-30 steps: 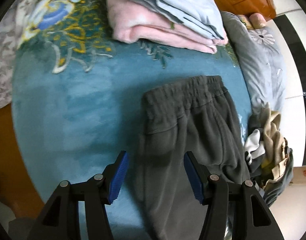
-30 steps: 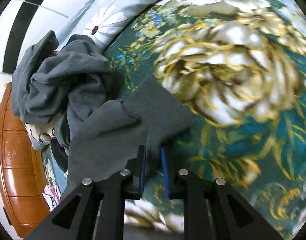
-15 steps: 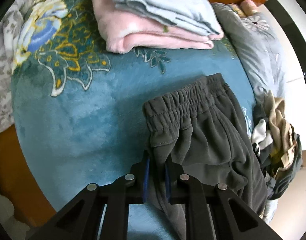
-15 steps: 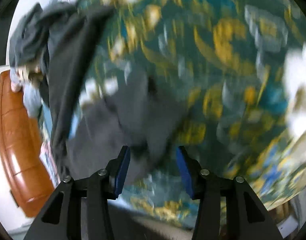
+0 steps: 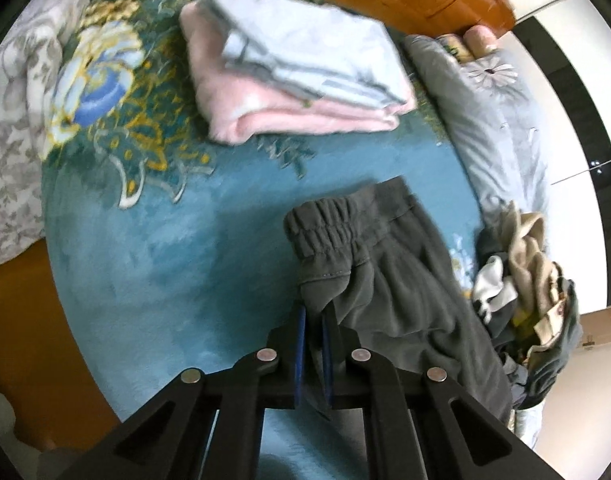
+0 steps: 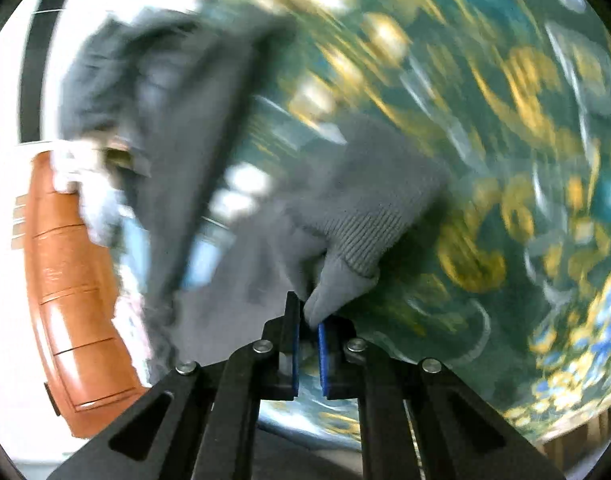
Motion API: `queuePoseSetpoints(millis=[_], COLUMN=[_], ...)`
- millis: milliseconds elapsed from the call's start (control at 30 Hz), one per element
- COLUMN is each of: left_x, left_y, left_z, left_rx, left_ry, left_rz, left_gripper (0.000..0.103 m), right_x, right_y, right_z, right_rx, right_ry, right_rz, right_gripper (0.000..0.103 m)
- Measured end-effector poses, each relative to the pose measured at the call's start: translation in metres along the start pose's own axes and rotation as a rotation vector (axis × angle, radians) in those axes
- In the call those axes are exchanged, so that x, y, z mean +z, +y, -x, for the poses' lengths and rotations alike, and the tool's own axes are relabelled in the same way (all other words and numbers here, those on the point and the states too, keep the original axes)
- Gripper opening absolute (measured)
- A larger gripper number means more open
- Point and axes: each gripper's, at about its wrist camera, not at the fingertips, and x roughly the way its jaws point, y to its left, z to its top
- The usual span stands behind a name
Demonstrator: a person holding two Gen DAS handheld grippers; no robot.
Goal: Fold clothes
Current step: 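Grasp the sweatpants waistband with the left gripper while the right gripper holds the cuff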
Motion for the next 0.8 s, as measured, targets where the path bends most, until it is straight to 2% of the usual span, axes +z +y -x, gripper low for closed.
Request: queuePoseSetpoints(millis=[100, 200, 267, 333, 400, 533, 633, 800], left_x=[0.002, -0.004, -0.012, -0.015, -0.018, -0.021, -0.01, 0.005], left_y=[-0.01, -0.008, 0.009, 0.018, 0.021, 0.007, -0.001, -0.046], left_z=[0.023, 0.051, 0.066, 0.065, 0.061, 0.056, 0.056, 0.056], left_rx=[-0.057, -0.121, -0.15, -0.121, -0.08, -0.022, -0.064, -0.106], left_ry=[-0.023, -0.061, -0.07, -0.044, -0.02, -0.011, 0.022, 0.033], left_rz=[-0.004, 0.001, 0.019, 0.014, 0.002, -0.015, 0.039, -0.044], left_gripper=[0.007, 0.007, 0.007, 0.007, 0.007, 0.007, 0.007, 0.007], right_x=[0.013, 0.001, -0.011, -0.024, -0.031, -0.02, -0.003, 0.046], right_y=[0.046, 0.07, 0.071, 0.059, 0.038, 0.031, 0.034, 0.057], right_z=[0.042, 0.083, 0.102, 0.114, 0.111, 0.087, 0.081, 0.068], right_rx=[0.065, 0.082, 0.068, 0.045, 0.045, 0.044, 0.049, 0.051], right_ry=[-0.094, -0.143, -0.137, -0.102, -0.068, -0.057, -0.055, -0.063], right_rz=[0.092, 0.167, 0.202, 0.217, 0.171, 0.068, 0.038, -0.015], right_gripper=[0.007, 0.007, 0.007, 0.007, 0.007, 0.007, 0.007, 0.007])
